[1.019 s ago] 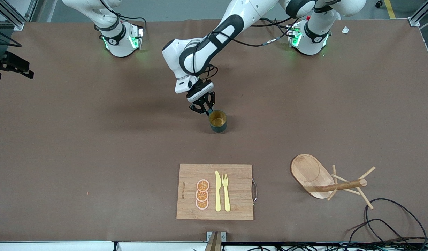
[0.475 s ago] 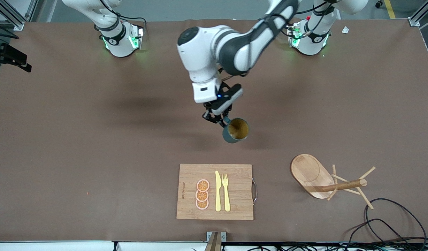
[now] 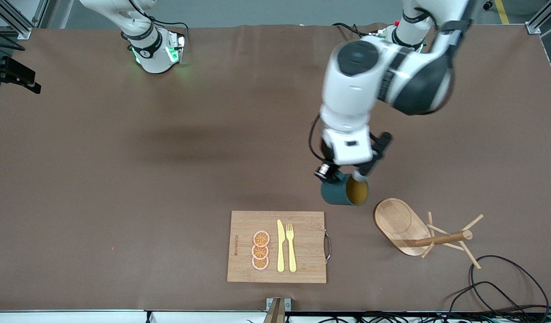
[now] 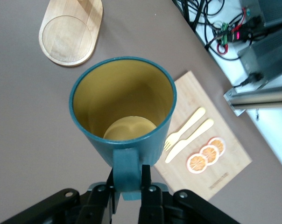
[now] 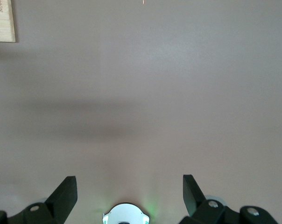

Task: Pass cup and hang on rack
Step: 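Lift and carry the mug with the left gripper to the rack, then hang the mug handle on a rack peg with the left gripper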

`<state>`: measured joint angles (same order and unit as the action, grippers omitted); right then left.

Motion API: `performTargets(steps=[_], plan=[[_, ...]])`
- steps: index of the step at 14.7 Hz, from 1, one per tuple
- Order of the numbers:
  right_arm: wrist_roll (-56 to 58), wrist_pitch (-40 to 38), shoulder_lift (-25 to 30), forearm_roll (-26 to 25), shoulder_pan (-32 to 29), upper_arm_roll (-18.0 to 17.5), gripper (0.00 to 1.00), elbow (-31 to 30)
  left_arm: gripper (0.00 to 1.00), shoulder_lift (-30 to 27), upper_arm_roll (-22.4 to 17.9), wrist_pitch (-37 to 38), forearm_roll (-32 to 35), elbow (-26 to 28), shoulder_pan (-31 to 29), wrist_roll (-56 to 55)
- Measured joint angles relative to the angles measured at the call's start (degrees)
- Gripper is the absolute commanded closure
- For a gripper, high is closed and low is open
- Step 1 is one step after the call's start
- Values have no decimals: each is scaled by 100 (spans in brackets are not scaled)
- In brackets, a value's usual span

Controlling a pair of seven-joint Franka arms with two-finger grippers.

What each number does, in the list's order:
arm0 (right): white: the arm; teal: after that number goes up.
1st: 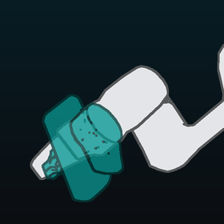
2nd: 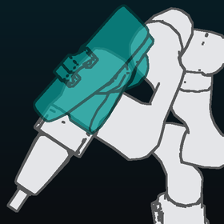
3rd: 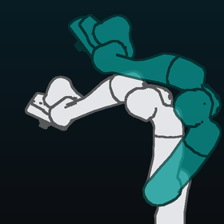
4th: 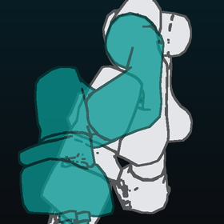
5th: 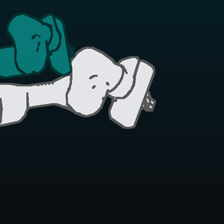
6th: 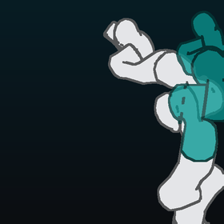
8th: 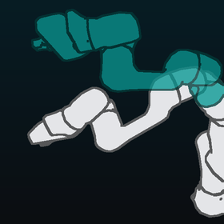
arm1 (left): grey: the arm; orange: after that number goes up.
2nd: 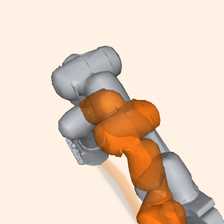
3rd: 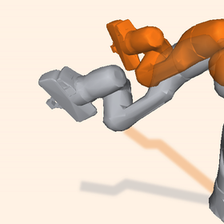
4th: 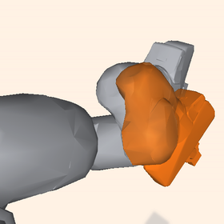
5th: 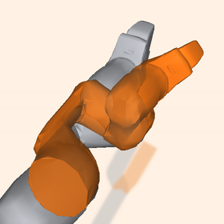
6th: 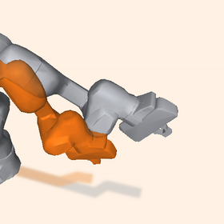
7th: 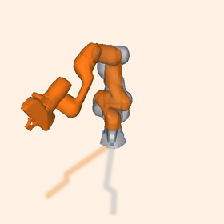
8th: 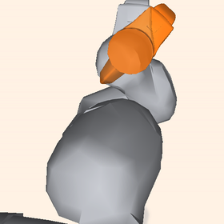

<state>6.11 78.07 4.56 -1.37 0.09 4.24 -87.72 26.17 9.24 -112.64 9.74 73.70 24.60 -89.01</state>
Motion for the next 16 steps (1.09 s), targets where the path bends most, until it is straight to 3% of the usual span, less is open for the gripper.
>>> performTargets(steps=[11, 16], plan=[[0, 72, 5, -3, 1, -7, 0, -20, 99, -60, -9, -260, -3352, -58, -2165, 2142], [0, 91, 10, -2, 1, -8, 0, -20, 99, 18, -13, -255, -4825, -13, -2656, 2596]])
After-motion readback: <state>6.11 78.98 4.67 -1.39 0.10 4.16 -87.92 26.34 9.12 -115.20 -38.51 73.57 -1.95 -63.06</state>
